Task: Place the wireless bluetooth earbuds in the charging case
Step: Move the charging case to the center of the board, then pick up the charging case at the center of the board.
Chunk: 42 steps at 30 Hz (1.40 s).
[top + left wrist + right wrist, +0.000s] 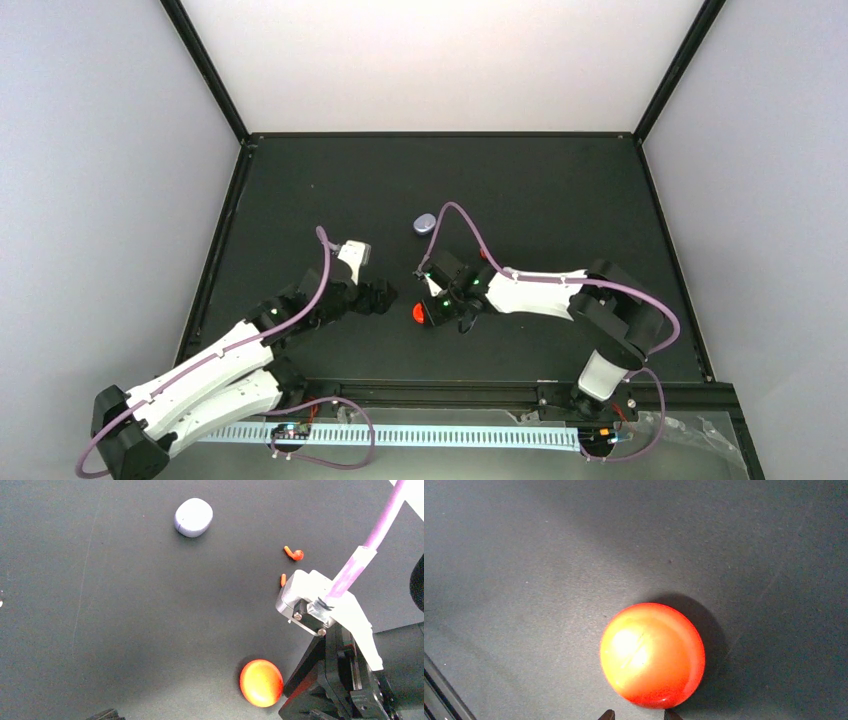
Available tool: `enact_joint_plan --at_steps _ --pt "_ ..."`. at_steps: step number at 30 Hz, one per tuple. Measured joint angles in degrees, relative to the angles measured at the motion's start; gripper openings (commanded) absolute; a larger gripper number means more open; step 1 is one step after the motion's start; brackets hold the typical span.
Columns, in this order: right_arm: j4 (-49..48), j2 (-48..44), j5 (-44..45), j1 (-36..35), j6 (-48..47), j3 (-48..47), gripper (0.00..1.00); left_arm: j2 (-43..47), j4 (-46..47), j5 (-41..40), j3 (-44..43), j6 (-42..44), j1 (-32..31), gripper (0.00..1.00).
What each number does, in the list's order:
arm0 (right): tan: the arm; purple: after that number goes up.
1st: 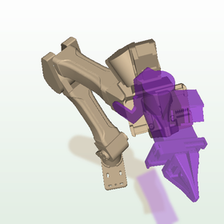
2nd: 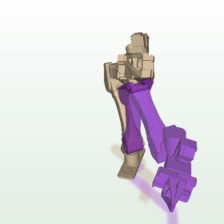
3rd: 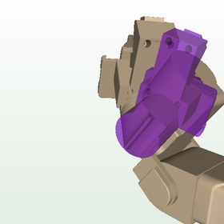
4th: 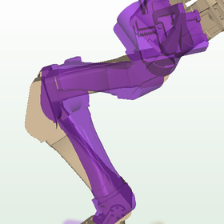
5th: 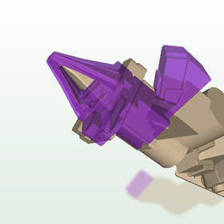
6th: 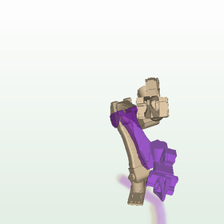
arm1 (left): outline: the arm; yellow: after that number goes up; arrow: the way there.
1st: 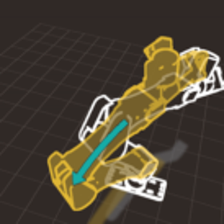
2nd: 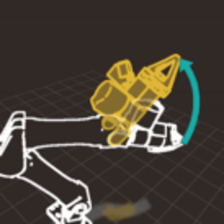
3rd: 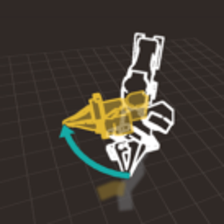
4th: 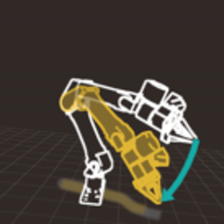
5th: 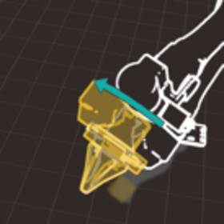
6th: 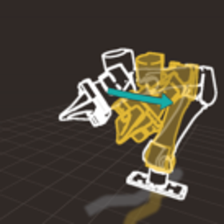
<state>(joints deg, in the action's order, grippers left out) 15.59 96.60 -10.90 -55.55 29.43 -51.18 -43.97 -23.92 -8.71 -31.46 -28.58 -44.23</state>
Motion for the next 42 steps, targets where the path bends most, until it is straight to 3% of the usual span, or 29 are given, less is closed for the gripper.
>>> enact_joint_plan --at_steps 10,15,27,42 --pt "2.99 -4.63 3.32 -0.26 -8.87 -3.37 0.74 4.07 -0.7 -0.31 0.04 -1.05 0.0 0.98" --pt "2.95 -2.21 2.23 0.39 -14.49 -8.17 0.84 6.95 -1.2 -1.4 0.04 -1.27 0.0 0.98" --pt "2.16 6.6 -2.08 1.7 -17.57 -11.17 0.82 9.09 -1.33 -1.73 0.24 -1.46 0.02 0.98" --pt "2.36 4.72 -4.5 -0.37 -15.98 -7.06 0.73 9.09 -1.27 -1.6 1.25 -1.62 0.02 0.98"
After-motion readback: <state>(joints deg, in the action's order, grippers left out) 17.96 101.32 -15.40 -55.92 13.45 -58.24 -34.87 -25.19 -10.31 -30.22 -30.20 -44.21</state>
